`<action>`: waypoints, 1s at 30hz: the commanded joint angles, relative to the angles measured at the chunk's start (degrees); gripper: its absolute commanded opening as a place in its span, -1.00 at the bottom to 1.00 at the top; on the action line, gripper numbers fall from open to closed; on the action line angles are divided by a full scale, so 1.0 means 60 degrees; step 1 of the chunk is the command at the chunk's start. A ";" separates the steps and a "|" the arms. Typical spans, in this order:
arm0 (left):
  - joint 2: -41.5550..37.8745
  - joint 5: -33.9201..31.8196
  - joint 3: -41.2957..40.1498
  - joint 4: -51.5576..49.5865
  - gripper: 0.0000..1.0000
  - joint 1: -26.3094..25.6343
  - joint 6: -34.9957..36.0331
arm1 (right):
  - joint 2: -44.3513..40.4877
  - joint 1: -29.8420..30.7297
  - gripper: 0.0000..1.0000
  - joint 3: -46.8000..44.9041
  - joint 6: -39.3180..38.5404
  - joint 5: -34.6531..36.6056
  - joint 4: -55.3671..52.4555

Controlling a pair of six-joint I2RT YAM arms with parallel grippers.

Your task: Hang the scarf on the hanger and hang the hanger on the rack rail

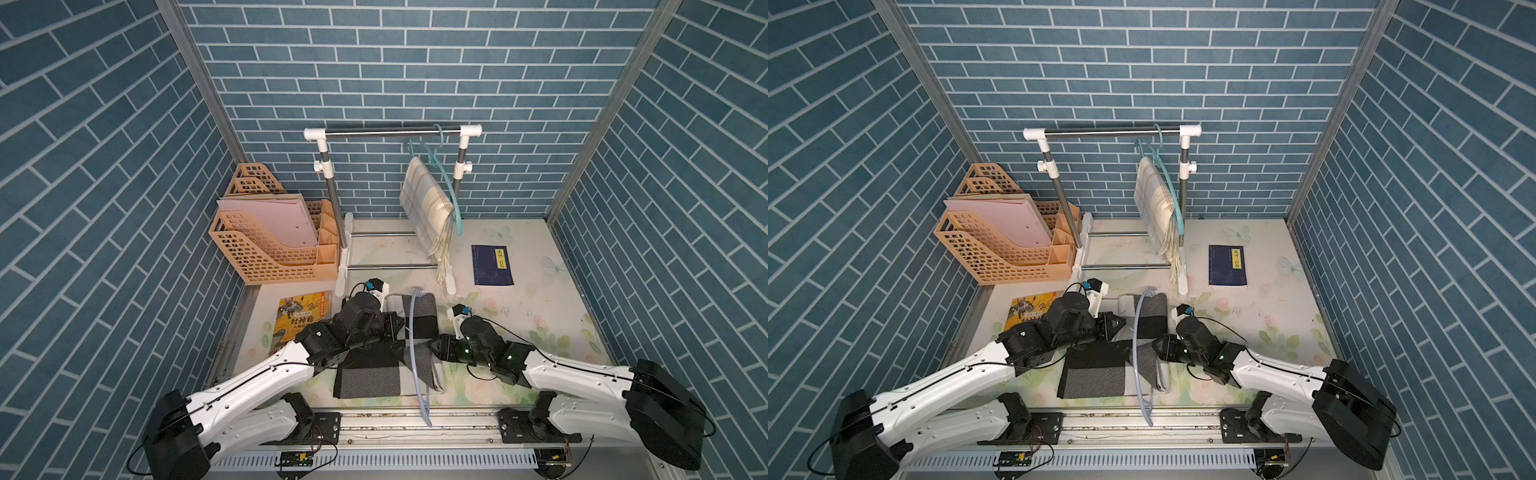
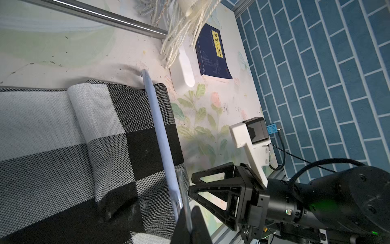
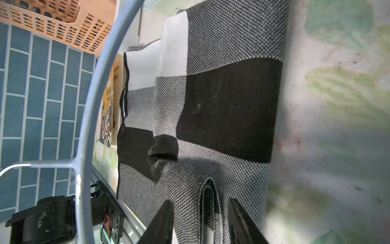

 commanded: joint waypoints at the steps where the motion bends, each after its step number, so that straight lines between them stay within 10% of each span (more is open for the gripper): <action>1: 0.0068 0.0123 0.0220 0.0019 -1.00 -0.0139 0.0007 | 0.0491 0.0024 -0.07 0.0233 -0.0435 -0.0416 0.0439; 9: 0.0157 0.0160 0.0244 0.0125 -1.00 -0.0263 -0.0051 | 0.1041 0.0265 -0.99 0.0336 -0.0115 -0.1528 0.1948; 24: -0.0243 -0.0022 0.0123 0.0208 -1.00 -0.0287 -0.0144 | 0.3494 0.1123 -1.00 0.0856 0.1022 -0.3214 0.4537; 30: -0.0507 -0.0127 -0.0064 0.0088 -1.00 -0.0288 -0.0127 | 0.2336 0.1113 -0.01 0.0958 0.0101 -0.2375 0.2581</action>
